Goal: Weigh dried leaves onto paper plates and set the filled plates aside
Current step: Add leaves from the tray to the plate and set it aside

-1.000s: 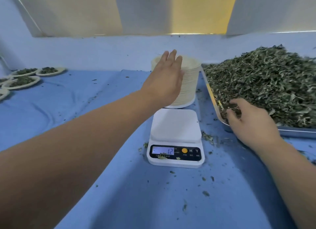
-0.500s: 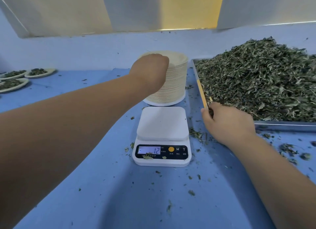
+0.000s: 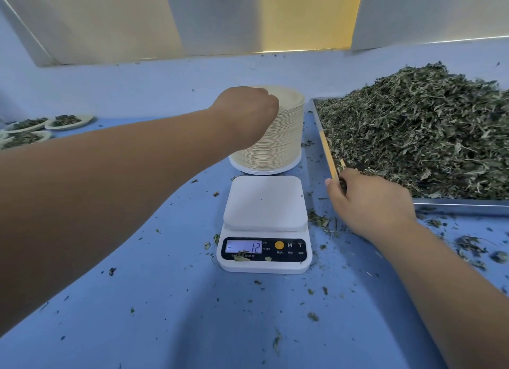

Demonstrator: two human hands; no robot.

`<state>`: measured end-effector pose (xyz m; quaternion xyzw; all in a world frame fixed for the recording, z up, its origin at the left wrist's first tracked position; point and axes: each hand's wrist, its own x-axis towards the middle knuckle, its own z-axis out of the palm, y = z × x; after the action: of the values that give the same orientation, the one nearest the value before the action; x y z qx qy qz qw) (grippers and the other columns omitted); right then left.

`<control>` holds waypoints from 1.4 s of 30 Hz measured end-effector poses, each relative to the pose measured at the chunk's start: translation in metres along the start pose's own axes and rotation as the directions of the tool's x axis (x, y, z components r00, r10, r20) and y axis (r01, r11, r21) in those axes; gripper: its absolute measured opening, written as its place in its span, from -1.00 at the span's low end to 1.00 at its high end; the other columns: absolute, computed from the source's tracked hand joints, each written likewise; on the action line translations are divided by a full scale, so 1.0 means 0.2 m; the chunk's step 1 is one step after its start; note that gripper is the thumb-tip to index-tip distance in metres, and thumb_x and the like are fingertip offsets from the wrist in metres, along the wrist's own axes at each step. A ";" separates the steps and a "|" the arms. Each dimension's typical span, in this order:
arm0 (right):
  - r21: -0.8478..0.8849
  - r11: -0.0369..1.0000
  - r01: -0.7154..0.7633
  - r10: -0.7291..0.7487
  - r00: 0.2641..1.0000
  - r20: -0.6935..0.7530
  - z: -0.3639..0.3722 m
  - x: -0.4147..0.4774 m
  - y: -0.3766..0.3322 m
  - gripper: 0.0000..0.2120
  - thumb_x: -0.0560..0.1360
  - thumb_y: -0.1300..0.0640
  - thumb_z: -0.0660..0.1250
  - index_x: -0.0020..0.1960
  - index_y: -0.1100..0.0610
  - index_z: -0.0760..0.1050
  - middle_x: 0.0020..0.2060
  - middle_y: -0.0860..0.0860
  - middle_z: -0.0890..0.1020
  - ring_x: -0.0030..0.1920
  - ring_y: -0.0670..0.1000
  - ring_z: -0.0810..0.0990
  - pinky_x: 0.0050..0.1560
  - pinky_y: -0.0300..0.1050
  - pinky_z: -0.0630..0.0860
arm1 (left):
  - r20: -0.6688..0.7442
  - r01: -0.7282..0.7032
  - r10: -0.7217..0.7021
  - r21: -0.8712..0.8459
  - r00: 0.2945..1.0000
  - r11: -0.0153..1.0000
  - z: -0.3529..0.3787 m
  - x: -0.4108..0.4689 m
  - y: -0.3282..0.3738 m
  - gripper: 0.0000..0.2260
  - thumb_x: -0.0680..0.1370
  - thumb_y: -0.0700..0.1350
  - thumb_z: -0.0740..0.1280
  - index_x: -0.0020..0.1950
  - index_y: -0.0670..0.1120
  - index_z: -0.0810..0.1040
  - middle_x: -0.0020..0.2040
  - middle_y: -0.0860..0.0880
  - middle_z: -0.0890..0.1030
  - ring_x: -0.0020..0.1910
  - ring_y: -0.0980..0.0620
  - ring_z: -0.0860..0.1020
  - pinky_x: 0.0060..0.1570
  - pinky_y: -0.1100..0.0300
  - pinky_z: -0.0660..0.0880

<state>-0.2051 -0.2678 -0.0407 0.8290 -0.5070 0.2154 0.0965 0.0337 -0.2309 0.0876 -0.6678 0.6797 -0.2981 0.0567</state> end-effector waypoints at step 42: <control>0.037 0.999 -0.012 0.011 0.999 0.030 -0.02 0.00 -0.01 -0.59 0.63 -0.26 -0.03 -0.15 0.01 0.34 -0.44 -0.06 0.49 -0.45 -0.02 0.44 -0.41 -0.18 0.32 | -0.138 0.372 -0.670 -0.742 0.729 0.557 0.10 -0.08 -0.05 -0.75 0.38 -0.36 0.17 -0.11 -0.10 0.55 0.03 -0.06 0.54 -0.01 -0.07 0.46 -0.11 0.10 0.39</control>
<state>-0.2045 -0.2643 -0.0367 0.8308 -0.5091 0.2131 0.0723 0.0540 -0.2220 0.0709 -0.7378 0.4988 -0.1673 -0.4230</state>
